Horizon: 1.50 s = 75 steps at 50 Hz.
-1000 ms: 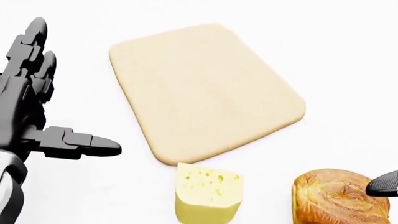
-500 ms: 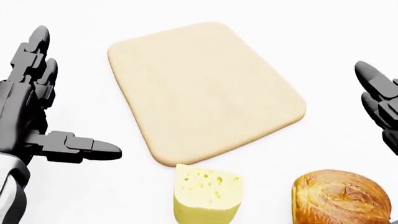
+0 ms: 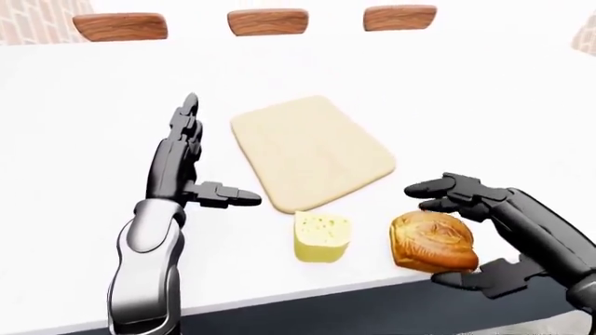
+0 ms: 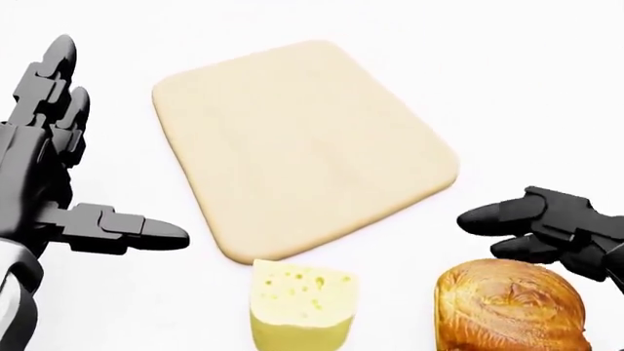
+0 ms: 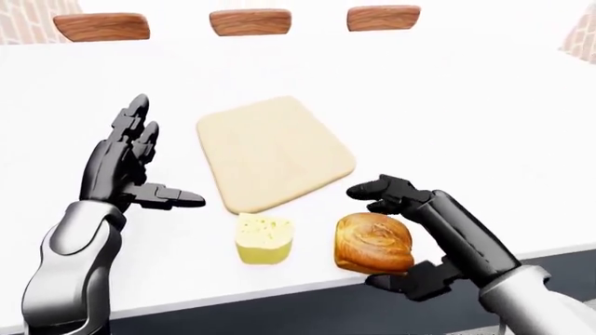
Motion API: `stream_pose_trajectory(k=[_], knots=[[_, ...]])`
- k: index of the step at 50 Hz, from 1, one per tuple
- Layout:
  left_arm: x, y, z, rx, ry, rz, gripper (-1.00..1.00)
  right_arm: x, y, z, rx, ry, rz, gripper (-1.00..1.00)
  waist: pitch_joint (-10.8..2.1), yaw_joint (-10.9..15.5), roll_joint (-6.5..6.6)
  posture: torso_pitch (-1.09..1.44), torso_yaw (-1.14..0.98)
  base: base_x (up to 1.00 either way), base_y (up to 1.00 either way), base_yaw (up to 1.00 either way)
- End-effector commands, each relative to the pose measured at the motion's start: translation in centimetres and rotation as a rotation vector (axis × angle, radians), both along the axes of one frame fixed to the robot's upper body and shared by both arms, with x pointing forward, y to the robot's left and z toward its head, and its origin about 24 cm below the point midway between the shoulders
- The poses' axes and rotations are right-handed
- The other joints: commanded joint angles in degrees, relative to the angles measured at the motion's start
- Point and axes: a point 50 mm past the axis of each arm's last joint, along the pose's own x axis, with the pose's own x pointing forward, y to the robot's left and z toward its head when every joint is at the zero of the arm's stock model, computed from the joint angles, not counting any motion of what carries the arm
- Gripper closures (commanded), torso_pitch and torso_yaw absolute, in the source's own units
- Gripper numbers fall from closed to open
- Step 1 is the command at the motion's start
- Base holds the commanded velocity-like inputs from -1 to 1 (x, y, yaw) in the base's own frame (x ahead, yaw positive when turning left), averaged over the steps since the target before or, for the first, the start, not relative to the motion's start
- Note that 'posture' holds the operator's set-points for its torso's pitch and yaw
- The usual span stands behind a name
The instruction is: Place the bread and cheese on the cutting board.
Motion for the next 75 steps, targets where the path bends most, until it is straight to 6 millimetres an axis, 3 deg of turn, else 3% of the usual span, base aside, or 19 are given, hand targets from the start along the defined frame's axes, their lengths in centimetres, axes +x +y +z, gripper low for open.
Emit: stream_pose_trajectory(k=[1,13,16,28,37,41,43,44,49,55,62,65,75], knots=[[-0.4,-0.1,1.7,0.014,-0.089,-0.003,-1.0,-0.2,0.2,0.6,-0.033,-0.05,-0.001,0.03,-0.98,0.1,-0.07,0.0,0.0,0.0,0.0,0.0],[-0.7,0.2,1.7,0.018,-0.091,0.006,-1.0,0.2,1.0,0.9,-0.041,-0.073,0.022,0.32,-1.08,0.0,0.03,0.0,0.0,0.0,0.0,0.0],[-0.7,0.2,1.7,0.018,-0.092,0.007,-1.0,0.6,1.1,2.1,-0.043,-0.103,0.031,0.47,-1.1,0.0,0.06,0.0,0.0,0.0,0.0,0.0],[-0.8,0.3,1.8,0.016,-0.094,0.009,-1.0,3.9,2.7,6.6,-0.072,-0.195,0.096,0.66,-0.65,-0.1,0.16,0.0,0.0,0.0,0.0,0.0],[-0.9,0.3,2.2,0.02,-0.094,0.007,-1.0,9.5,5.1,11.9,-0.127,-0.28,0.178,0.69,-0.27,-0.4,0.84,0.0,0.0,0.0,0.0,0.0],[-1.0,0.3,2.2,0.023,-0.093,0.007,-1.0,12.7,6.2,12.7,-0.12,-0.287,0.202,0.71,-0.17,-0.4,1.1,0.0,0.0,0.0,0.0,0.0],[-1.0,0.3,2.2,0.022,-0.092,0.007,-1.0,13.3,6.5,12.7,-0.11,-0.283,0.221,0.71,-0.19,-0.5,1.17,0.0,0.0,0.0,0.0,0.0],[-1.0,0.3,2.1,0.023,-0.09,0.011,-1.0,14.9,6.9,13.3,-0.107,-0.286,0.218,0.71,-0.28,-0.4,1.14,0.0,0.0,0.0,0.0,0.0],[-0.9,0.3,2.1,0.025,-0.088,0.011,-1.0,17.0,8.2,15.2,-0.103,-0.303,0.242,0.7,-0.42,-0.5,1.42,0.0,0.0,0.0,0.0,0.0],[-1.2,0.3,2.1,0.025,-0.09,0.011,-1.0,19.7,10.4,14.2,-0.152,-0.262,0.287,0.69,-0.44,-0.6,1.29,0.0,0.0,0.0,0.0,0.0],[-1.5,0.4,2.1,0.021,-0.092,0.012,-1.0,22.8,10.9,12.1,-0.155,-0.231,0.236,0.7,-0.45,-0.5,1.39,0.0,0.0,0.0,0.0,0.0],[-1.5,0.4,2.0,0.022,-0.092,0.012,-1.0,23.5,11.0,10.6,-0.158,-0.204,0.233,0.7,-0.33,-0.3,1.42,0.0,0.0,0.0,0.0,0.0],[-1.5,0.4,2.0,0.023,-0.091,0.015,-1.0,24.2,10.8,8.6,-0.169,-0.167,0.209,0.69,-0.3,-0.1,1.53,0.0,0.0,0.0,0.0,0.0]])
